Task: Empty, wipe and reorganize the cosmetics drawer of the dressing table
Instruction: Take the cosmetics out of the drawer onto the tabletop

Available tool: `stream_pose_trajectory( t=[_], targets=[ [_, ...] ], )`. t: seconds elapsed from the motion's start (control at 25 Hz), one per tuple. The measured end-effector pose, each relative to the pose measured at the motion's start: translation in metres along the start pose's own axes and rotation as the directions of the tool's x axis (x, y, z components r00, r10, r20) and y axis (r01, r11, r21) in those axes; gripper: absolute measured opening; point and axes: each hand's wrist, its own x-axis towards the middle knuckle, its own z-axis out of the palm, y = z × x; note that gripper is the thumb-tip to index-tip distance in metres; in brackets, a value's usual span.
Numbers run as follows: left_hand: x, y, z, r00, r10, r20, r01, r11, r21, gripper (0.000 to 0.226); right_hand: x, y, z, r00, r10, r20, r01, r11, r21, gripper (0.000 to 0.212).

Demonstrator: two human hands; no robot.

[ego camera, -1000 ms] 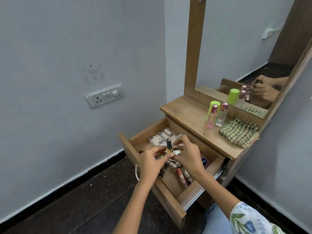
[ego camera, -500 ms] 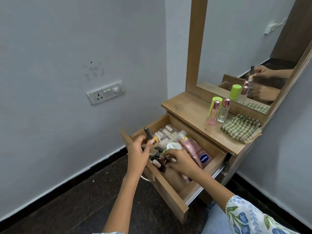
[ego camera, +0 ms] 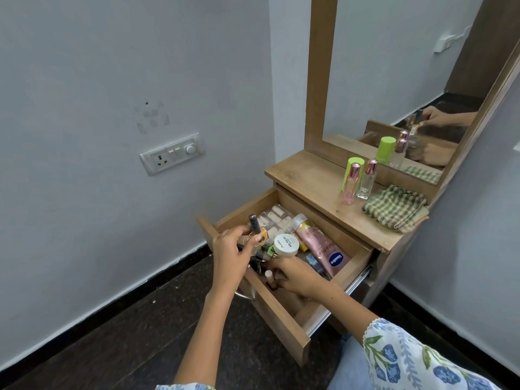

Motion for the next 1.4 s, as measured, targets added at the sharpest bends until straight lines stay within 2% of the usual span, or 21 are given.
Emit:
stream_pose_trajectory(
  t=[0.08, 0.16, 0.2, 0.28, 0.36, 0.4, 0.48, 0.6, 0.76, 1.04, 1.16, 1.2, 1.28, 1.4],
  targets=[
    [0.0, 0.007, 0.003, 1.0, 0.02, 0.006, -0.02, 1.0, -0.019, 0.024, -0.012, 0.004, -0.01, 0.993, 0.062, -0.095, -0.054, 0.995, 0.087, 0.021],
    [0.0, 0.018, 0.011, 0.999, 0.042, 0.031, -0.04, 0.998, -0.058, 0.023, -0.029, 0.01, -0.032, 0.945, 0.175, -0.277, -0.123, 0.973, 0.193, 0.024],
    [0.0, 0.026, 0.017, 0.998, 0.056, 0.036, -0.053, 0.996, -0.076, 0.022, -0.038, 0.014, -0.047, 0.892, 0.227, -0.392, -0.141, 0.961, 0.237, 0.025],
    [0.003, 0.044, 0.033, 0.997, 0.078, 0.025, -0.075, 0.991, -0.109, 0.022, -0.054, 0.023, -0.081, 0.731, 0.303, -0.611, -0.147, 0.945, 0.293, 0.025],
    [0.008, 0.064, 0.053, 0.996, 0.082, 0.029, -0.077, 0.988, -0.135, 0.023, -0.063, 0.034, -0.114, 0.582, 0.364, -0.727, -0.18, 0.93, 0.322, 0.019],
    [0.011, 0.074, 0.064, 0.996, 0.078, 0.043, -0.07, 0.986, -0.149, 0.024, -0.065, 0.04, -0.126, 0.549, 0.394, -0.737, -0.219, 0.919, 0.328, 0.014],
    [0.019, 0.088, 0.086, 0.994, 0.078, 0.07, -0.065, 0.983, -0.171, 0.024, -0.062, 0.05, -0.137, 0.548, 0.441, -0.711, -0.32, 0.895, 0.31, 0.007],
    [0.03, 0.1, 0.113, 0.997, 0.066, 0.039, -0.058, 0.981, -0.187, 0.02, -0.055, 0.057, -0.134, 0.563, 0.444, -0.697, -0.375, 0.889, 0.264, 0.006],
    [0.04, 0.105, 0.138, 0.999, 0.045, 0.023, -0.041, 0.986, -0.159, 0.019, -0.05, 0.063, -0.131, 0.491, 0.448, -0.747, -0.418, 0.874, 0.249, 0.009],
    [0.053, 0.111, 0.164, 0.999, 0.005, 0.042, 0.0, 0.991, -0.131, 0.019, -0.058, 0.064, -0.125, 0.442, 0.441, -0.781, -0.35, 0.887, 0.303, 0.034],
    [0.053, 0.111, 0.163, 0.999, -0.02, 0.037, 0.026, 0.986, -0.165, 0.025, -0.071, 0.06, -0.119, 0.409, 0.362, -0.838, -0.276, 0.924, 0.264, 0.027],
    [0.053, 0.11, 0.159, 0.998, -0.029, 0.058, 0.039, 0.982, -0.182, 0.03, -0.075, 0.057, -0.116, 0.421, 0.313, -0.851, -0.239, 0.944, 0.229, 0.023],
    [0.051, 0.104, 0.144, 0.991, -0.027, 0.13, 0.052, 0.98, -0.19, 0.034, -0.082, 0.05, -0.107, 0.492, 0.197, -0.848, -0.156, 0.978, 0.137, 0.017],
    [0.046, 0.077, 0.1, 0.97, 0.021, 0.241, 0.02, 0.986, -0.164, 0.029, -0.084, 0.038, -0.09, 0.701, 0.103, -0.706, -0.098, 0.994, 0.048, 0.015]
  ],
)
